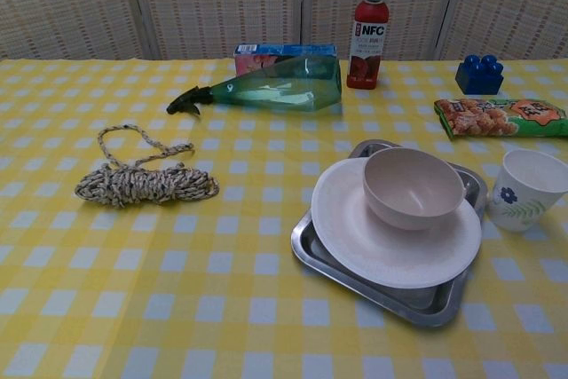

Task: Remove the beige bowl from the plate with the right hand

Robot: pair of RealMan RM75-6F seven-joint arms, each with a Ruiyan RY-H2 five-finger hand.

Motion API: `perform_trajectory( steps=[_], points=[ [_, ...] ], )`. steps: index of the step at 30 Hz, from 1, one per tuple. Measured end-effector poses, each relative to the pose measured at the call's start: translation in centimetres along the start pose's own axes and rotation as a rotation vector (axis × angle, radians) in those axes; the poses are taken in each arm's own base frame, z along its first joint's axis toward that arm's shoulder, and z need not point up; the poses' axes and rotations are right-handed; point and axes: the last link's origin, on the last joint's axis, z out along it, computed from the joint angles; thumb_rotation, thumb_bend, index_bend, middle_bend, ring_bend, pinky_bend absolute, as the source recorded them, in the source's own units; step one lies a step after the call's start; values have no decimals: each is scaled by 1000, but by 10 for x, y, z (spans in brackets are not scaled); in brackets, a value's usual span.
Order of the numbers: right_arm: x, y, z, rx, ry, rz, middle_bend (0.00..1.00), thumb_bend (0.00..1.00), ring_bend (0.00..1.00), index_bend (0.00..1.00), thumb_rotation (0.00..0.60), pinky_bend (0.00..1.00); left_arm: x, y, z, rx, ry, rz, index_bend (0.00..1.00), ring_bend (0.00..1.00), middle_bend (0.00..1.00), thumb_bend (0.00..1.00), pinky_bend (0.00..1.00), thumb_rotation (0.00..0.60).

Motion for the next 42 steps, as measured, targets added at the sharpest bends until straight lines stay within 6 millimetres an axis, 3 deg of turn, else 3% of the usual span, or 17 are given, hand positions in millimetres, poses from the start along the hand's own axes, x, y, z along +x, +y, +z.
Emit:
perform_trajectory(
  steps=[3,6,11,15,25,35,42],
  points=[
    [-2,-1,1,3,-5,-4,487,197,495,377,600,658,2,-1,0,2,4,-5,581,595,787,151,745,600],
    [-5,-4,3,11,-9,-8,536,198,602,377,600,785,4,-2,-1,6,10,-12,581,595,786,150,745,600],
    [-7,-14,13,43,-13,-24,802,198,875,377,600,981,9,-5,-3,13,24,-26,581,595,786,151,745,600],
    [-6,-26,24,81,-19,-61,920,175,986,377,600,1000,14,-6,-4,14,39,-34,581,595,786,150,745,600],
    [-5,-71,58,201,-84,-187,964,132,1000,377,600,1000,21,-12,-6,34,61,-45,581,595,786,151,745,600],
    [-33,-115,85,315,-202,-289,964,132,1000,377,600,1000,27,-22,-6,73,81,-54,581,595,787,150,745,600],
    [-47,-126,91,339,-234,-308,964,132,1000,377,600,1000,29,-25,-6,80,85,-56,581,595,786,150,745,600]
  ],
)
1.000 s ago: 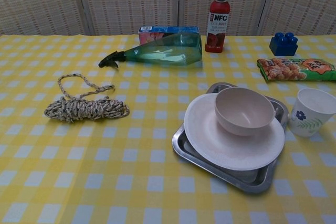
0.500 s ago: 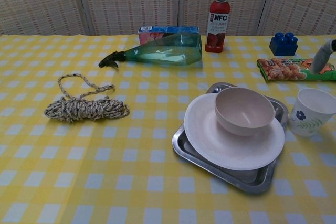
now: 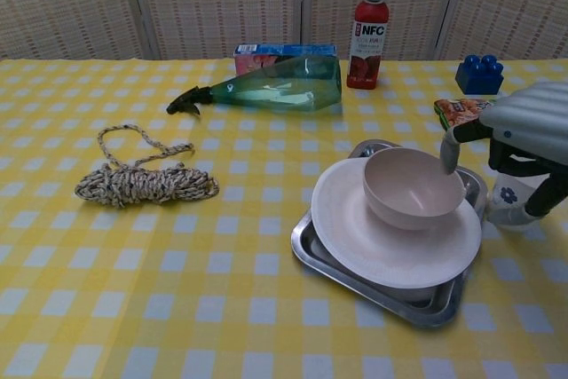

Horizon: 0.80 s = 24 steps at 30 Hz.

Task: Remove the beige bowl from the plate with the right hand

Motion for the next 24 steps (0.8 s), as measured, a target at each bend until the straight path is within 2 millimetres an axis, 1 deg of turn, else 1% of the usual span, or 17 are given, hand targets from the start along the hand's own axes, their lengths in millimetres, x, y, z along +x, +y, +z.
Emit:
perform_trajectory(
  steps=[12,19,24],
  points=[
    [-5,-11,21,35,-42,-20,964,143,1000,377,600,1000,1,-4,2,20,1,13,581,595,786,151,745,600],
    [-8,-12,30,39,-81,-21,964,199,1000,382,600,1000,4,-10,3,45,12,21,581,593,785,151,743,600],
    [-10,-12,34,39,-102,-42,964,261,1000,444,600,1000,5,-12,4,55,12,8,581,592,785,150,743,600]
  ],
)
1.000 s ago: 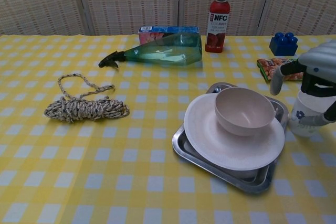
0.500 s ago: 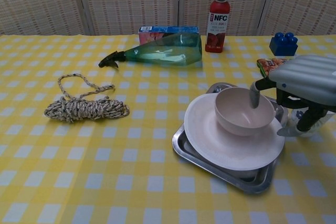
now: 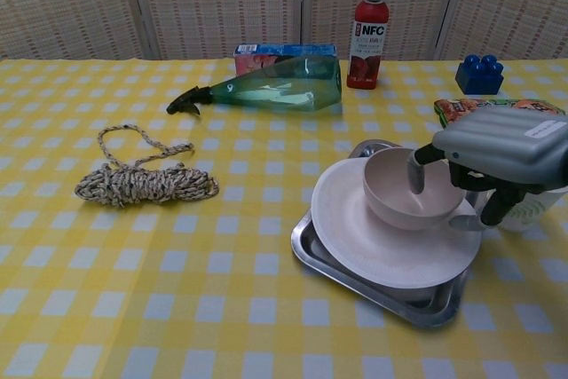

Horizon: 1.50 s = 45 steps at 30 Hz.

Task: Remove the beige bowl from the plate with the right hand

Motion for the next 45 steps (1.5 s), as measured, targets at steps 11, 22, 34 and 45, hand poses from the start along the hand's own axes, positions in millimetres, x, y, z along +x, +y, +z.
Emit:
perform_trajectory(
  steps=[11,22,34,45],
  points=[
    [-4,-5,4,-1,-37,-24,964,318,1000,620,600,1000,2,-1,-1,2,4,-6,581,592,785,151,743,600],
    [9,-6,-6,2,13,-27,964,326,1000,642,600,1000,2,0,-1,-1,3,-6,581,592,785,150,743,600],
    [36,-2,-48,-13,84,-20,964,326,1000,642,600,1000,0,2,-2,-10,-8,1,581,592,785,150,743,600],
    [32,1,-110,-10,56,-2,963,326,1000,642,600,1000,-5,7,-3,-29,-22,15,581,592,785,151,743,600]
  ],
)
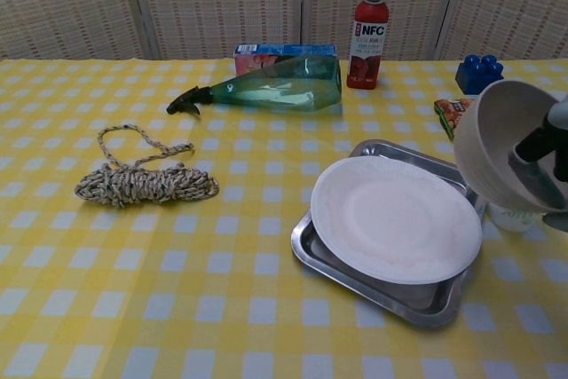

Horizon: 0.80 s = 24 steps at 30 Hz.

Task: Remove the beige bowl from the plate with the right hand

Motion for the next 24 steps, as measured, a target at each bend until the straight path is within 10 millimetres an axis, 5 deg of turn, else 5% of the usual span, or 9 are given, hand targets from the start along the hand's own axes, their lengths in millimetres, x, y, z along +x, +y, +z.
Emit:
perform_trajectory(
  steps=[8,24],
  points=[
    [-19,4,-39,-15,-70,37,947,326,1000,642,600,1000,-2,3,-1,-10,-6,5,581,592,785,150,743,600],
    [-63,13,-59,-48,-226,115,909,327,986,642,600,1000,-4,5,-1,-17,-11,9,581,592,785,151,743,600]
  ],
)
